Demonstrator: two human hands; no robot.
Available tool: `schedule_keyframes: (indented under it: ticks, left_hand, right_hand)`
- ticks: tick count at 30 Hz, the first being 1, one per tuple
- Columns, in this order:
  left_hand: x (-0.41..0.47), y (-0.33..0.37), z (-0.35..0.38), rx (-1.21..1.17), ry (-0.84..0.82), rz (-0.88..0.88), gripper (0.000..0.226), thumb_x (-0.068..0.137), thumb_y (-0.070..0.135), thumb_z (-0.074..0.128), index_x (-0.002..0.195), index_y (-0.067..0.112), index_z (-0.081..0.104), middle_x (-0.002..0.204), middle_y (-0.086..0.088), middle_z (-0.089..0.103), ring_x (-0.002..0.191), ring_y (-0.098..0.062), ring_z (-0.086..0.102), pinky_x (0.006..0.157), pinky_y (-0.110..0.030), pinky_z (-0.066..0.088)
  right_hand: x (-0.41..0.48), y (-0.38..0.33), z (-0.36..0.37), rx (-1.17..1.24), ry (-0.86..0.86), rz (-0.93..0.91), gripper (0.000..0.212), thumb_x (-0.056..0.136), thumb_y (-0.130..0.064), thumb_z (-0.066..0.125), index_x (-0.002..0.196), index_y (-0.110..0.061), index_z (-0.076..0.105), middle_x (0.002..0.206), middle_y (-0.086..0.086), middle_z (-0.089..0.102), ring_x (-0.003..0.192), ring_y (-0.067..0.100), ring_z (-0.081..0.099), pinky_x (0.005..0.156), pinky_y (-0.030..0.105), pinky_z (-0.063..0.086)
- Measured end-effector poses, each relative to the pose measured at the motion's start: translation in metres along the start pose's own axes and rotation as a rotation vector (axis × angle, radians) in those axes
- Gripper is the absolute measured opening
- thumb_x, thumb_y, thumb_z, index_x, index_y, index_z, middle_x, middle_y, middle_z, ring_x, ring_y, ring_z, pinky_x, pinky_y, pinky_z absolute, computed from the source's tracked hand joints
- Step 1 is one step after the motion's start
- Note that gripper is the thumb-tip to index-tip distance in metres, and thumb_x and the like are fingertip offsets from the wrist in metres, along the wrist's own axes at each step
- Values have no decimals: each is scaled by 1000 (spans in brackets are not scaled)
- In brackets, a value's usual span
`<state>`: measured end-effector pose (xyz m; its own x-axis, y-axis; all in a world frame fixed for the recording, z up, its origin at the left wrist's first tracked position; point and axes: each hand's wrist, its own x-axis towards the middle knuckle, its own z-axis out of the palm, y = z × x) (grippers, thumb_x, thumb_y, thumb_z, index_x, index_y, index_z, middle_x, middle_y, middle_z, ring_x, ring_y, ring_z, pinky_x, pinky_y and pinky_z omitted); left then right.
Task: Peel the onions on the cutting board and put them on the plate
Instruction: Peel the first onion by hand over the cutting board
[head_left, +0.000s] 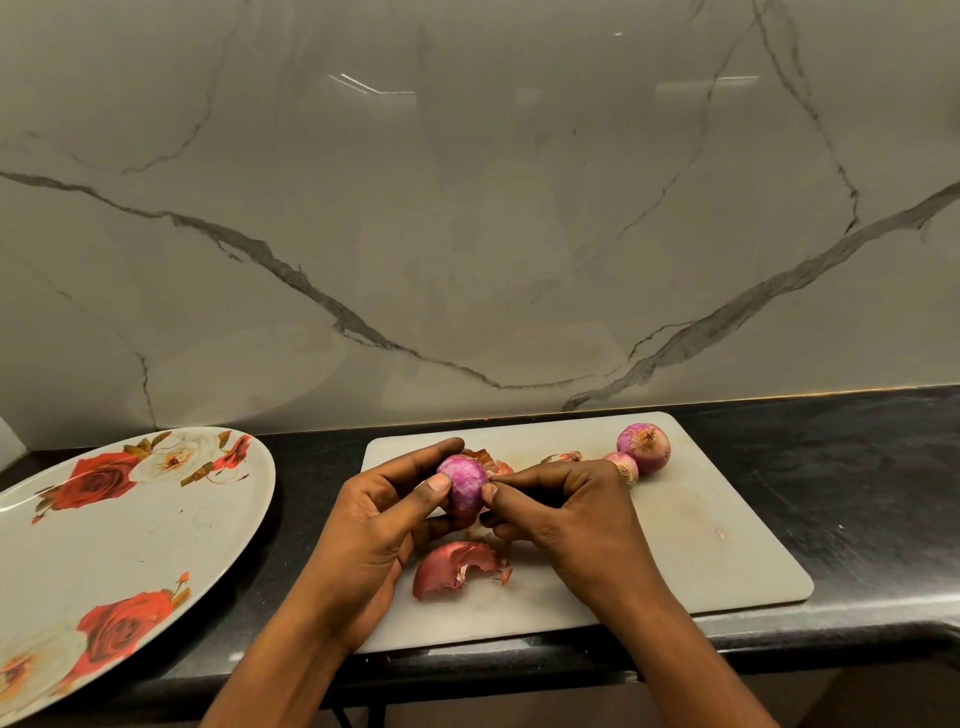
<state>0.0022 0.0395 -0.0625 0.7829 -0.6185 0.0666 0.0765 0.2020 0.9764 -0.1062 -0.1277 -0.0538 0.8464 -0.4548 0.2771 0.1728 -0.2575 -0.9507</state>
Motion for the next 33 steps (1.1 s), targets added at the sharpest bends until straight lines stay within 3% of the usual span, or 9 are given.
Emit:
schedule_keyframes:
  ticks: [8, 15, 25, 33]
  left_hand:
    - [1, -1, -1, -12, 9, -8, 42, 96, 14, 62, 137, 13, 69, 136, -10, 71, 127, -34, 67, 106, -56, 52]
    - [-1, 0, 2, -34, 22, 16, 38, 99, 5, 61, 135, 13, 70, 134, -8, 72, 124, -30, 70, 97, -47, 61]
    - [0, 1, 3, -70, 21, 0, 39, 96, 12, 61, 134, 14, 70, 134, -9, 72, 124, -33, 69, 97, -47, 62]
    - [0, 5, 4, -183, 31, -52, 41, 94, 17, 57, 133, 10, 71, 130, -14, 73, 120, -37, 71, 83, -38, 66]
  right_hand:
    - [-2, -2, 1, 23, 15, 1, 17, 93, -12, 77, 89, -28, 83, 81, -2, 81, 76, 18, 80, 73, 42, 67]
    - [-4, -4, 2, 41, 4, -20, 10, 87, -28, 83, 95, -33, 84, 87, -9, 82, 81, 14, 80, 77, 38, 66]
    - [-2, 0, 2, -16, 20, -17, 17, 93, -16, 78, 91, -33, 81, 82, -5, 81, 78, 16, 80, 73, 36, 67]
    - [-2, 3, 1, 46, 101, 37, 7, 88, -17, 81, 95, -19, 81, 81, -3, 81, 72, 17, 80, 68, 36, 67]
